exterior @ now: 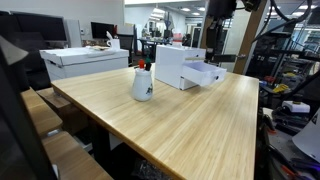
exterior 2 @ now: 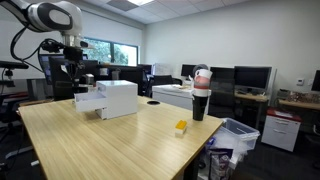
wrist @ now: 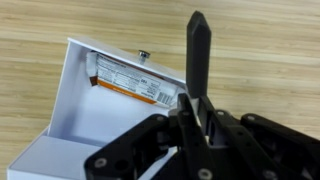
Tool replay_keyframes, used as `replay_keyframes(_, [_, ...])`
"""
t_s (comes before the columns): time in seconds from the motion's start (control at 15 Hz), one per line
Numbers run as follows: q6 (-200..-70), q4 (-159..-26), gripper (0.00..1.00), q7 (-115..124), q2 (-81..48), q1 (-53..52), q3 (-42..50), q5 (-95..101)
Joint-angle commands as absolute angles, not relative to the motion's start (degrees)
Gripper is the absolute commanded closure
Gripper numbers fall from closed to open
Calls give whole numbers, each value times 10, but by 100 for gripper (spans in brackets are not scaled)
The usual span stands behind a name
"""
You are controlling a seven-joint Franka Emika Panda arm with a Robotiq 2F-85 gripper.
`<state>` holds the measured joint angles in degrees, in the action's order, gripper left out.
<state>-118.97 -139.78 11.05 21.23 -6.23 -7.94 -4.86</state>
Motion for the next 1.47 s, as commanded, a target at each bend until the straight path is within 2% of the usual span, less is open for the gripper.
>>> replay_keyframes(0.0, [-1210,-1394,93,102,205,-69,-81,-63])
replay_keyframes(0.8, [-1309,-1393,93,158,125,-67,-101,-37])
replay_keyframes(1.4, [-1302,-1393,93,308,127,-54,-122,46])
